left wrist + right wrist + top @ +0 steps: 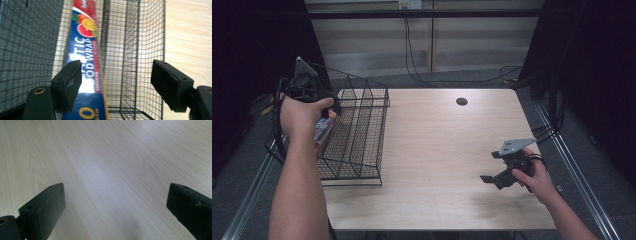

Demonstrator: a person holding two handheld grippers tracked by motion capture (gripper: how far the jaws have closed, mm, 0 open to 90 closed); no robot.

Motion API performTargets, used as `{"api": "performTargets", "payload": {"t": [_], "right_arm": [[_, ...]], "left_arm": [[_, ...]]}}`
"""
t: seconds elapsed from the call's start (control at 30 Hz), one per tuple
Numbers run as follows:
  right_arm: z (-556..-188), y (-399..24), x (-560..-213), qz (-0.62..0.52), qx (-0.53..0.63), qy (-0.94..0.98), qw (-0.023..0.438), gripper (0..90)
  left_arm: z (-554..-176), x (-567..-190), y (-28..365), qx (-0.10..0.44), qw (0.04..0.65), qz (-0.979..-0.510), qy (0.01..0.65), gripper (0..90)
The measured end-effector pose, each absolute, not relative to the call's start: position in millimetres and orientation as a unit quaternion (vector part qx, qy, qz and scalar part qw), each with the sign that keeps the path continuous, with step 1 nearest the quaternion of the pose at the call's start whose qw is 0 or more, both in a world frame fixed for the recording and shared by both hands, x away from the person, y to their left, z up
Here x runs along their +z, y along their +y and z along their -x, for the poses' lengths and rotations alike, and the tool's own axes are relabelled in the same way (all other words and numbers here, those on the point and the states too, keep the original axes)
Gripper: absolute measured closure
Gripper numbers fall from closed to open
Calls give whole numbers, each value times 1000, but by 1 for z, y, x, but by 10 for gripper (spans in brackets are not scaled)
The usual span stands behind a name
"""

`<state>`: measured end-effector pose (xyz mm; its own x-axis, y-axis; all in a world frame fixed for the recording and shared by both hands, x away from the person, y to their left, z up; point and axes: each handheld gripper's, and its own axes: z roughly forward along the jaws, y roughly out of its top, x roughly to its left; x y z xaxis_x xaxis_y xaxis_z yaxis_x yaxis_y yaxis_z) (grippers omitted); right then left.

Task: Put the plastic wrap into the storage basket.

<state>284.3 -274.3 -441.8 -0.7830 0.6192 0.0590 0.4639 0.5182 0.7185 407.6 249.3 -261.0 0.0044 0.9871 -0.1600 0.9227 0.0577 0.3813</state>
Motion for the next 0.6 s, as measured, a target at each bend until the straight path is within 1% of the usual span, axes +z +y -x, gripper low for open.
{"api": "performTargets", "payload": {"t": [0.6], "right_arm": [[-284,-275,-442,-315,378,864,104,20]], "left_arm": [[-407,-263,201,63,230,-739,630,141]]}}
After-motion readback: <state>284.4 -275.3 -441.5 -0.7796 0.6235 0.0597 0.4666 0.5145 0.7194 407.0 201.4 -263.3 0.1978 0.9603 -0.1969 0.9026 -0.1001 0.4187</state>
